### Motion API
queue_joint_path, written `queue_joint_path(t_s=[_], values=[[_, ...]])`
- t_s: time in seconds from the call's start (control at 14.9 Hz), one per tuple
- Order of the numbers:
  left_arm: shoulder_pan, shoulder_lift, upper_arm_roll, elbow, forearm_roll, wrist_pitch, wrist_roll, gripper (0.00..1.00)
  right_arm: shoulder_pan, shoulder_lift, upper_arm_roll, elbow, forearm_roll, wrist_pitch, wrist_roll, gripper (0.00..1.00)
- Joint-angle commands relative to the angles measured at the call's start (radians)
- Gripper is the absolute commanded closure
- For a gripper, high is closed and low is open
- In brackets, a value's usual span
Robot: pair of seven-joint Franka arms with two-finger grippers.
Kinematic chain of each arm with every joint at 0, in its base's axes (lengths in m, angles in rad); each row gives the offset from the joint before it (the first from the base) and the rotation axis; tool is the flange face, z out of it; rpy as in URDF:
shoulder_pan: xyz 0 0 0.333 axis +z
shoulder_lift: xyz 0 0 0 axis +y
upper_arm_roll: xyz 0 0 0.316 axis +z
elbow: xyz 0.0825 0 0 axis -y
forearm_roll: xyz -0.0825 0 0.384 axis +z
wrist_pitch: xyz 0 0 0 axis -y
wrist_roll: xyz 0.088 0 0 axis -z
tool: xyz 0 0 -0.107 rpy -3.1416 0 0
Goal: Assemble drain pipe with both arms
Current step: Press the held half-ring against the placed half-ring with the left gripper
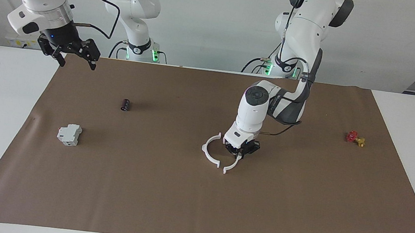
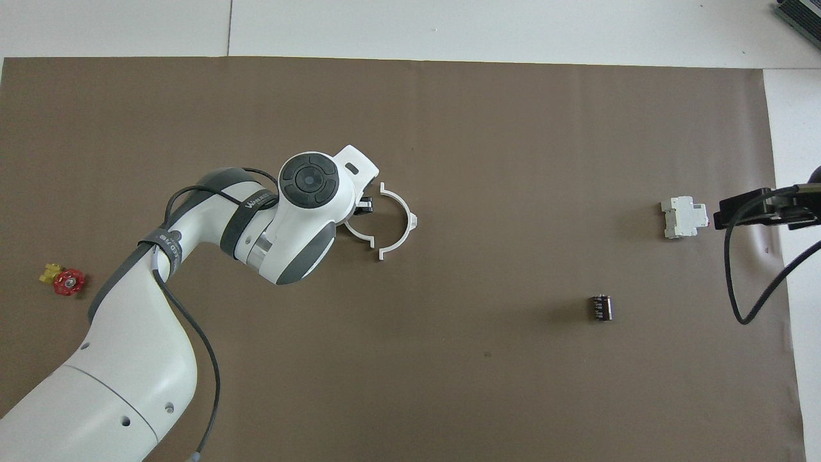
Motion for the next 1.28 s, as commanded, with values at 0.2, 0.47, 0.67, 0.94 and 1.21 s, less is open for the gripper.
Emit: queue_joint_path(t_s=[0.2, 0.47, 0.67, 0.94, 1.21], values=[[-0.01, -0.031, 0.006, -0.058, 0.027, 0.031, -0.03, 1.0, -0.005, -0.025, 0.004, -0.022, 0.0, -0.007, -0.019, 0.0], [-0.01, -0.066, 0.006, -0.107, 0.027, 0.05, -0.03, 1.0, -0.005, -0.025, 0.004, -0.022, 0.0, -0.005, -0.019, 0.0], [-0.01, -0.078, 0.006, -0.113, 0.027, 0.048, -0.046, 1.0, -0.006, -0.025, 0.004, -0.022, 0.0, -0.007, -0.019, 0.0], [-0.011, -0.08, 0.006, -0.11, 0.027, 0.048, -0.067, 1.0, -0.005, -0.025, 0.004, -0.022, 0.0, -0.007, -0.019, 0.0], [-0.017, -0.078, 0.006, -0.105, 0.027, 0.048, -0.083, 1.0, -0.005, -0.025, 0.004, -0.022, 0.0, -0.007, -0.019, 0.0]])
